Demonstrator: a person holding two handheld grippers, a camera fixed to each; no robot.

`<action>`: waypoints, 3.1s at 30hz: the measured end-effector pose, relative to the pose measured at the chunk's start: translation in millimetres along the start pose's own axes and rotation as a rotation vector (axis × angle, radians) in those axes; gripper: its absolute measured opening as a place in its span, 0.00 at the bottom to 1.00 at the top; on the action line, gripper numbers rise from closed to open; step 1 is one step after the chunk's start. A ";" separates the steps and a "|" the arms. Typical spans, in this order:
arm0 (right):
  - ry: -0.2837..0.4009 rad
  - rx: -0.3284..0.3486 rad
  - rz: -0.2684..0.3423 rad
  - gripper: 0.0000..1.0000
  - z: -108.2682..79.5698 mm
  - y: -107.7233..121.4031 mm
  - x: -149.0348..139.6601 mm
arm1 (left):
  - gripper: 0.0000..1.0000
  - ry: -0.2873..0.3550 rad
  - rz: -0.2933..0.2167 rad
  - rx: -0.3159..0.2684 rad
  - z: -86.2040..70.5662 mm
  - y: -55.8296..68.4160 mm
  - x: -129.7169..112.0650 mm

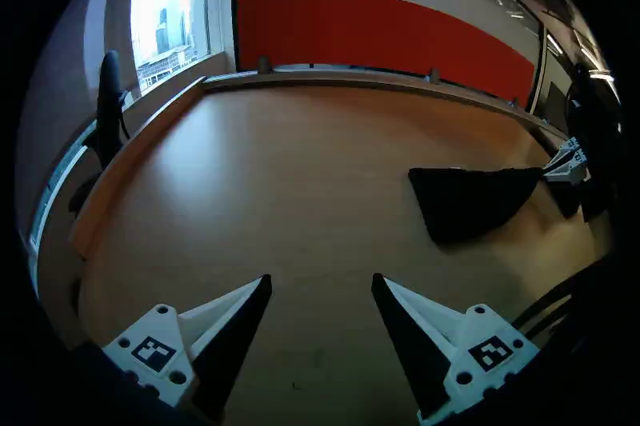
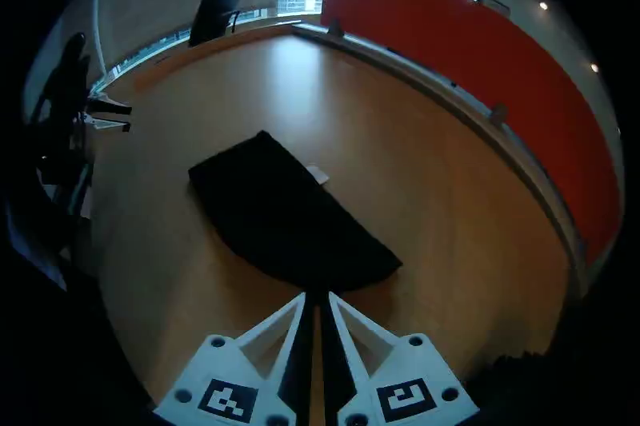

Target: Fold towel

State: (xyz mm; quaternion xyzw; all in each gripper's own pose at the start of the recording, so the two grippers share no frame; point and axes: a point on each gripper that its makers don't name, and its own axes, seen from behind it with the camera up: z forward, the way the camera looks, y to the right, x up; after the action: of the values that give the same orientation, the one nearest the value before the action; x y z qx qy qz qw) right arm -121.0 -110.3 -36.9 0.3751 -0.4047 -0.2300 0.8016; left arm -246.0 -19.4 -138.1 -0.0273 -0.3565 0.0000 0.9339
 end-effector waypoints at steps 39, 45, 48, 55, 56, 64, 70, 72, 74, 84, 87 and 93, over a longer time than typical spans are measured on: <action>0.083 0.205 -0.282 0.05 58.7 -69.8 137.0 | 0.93 0.021 -0.078 0.003 -9.5 2.3 -9.3; 0.048 0.285 -0.301 0.05 89.8 -101.7 137.5 | 0.93 0.021 -0.089 0.006 -12.0 1.4 -11.5; 0.029 0.317 -0.291 0.05 105.4 -114.3 134.2 | 0.93 0.021 -0.093 0.007 -12.9 1.7 -12.3; 0.011 0.337 -0.286 0.05 114.8 -123.1 129.3 | 0.93 0.024 -0.095 0.006 -13.5 2.4 -12.2; 0.009 0.339 -0.288 0.06 114.5 -123.8 128.7 | 0.93 0.023 -0.096 0.006 -13.4 2.4 -12.4; 0.009 0.347 -0.282 0.59 110.0 -125.0 123.5 | 0.93 0.024 -0.094 0.005 -13.8 1.8 -12.4; 0.009 0.337 -0.283 0.75 106.6 -122.8 118.8 | 0.93 0.026 -0.094 0.003 -13.8 2.9 -12.2; 0.010 0.329 -0.281 0.75 106.2 -121.4 117.6 | 0.93 0.027 -0.091 0.002 -13.8 3.8 -11.6; 0.012 0.324 -0.274 0.75 105.6 -120.5 116.6 | 0.93 0.028 -0.089 0.001 -13.9 4.7 -11.0; -0.010 0.276 -0.231 0.75 103.2 -110.0 88.0 | 0.93 0.027 -0.086 -0.004 -12.6 8.6 -11.3; -0.022 0.263 -0.212 0.75 101.6 -107.3 75.3 | 0.93 0.026 -0.083 -0.006 -11.9 9.5 -11.2; -0.039 0.242 -0.174 0.75 97.3 -104.0 54.5 | 0.93 0.026 -0.081 -0.013 -10.0 11.5 -9.8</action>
State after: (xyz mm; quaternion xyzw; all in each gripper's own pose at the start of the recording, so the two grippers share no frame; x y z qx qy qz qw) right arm -176.8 -251.1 -54.9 0.4981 -0.4109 -0.2556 0.7196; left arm -246.4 -8.7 -152.7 -0.0186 -0.3452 -0.0405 0.9375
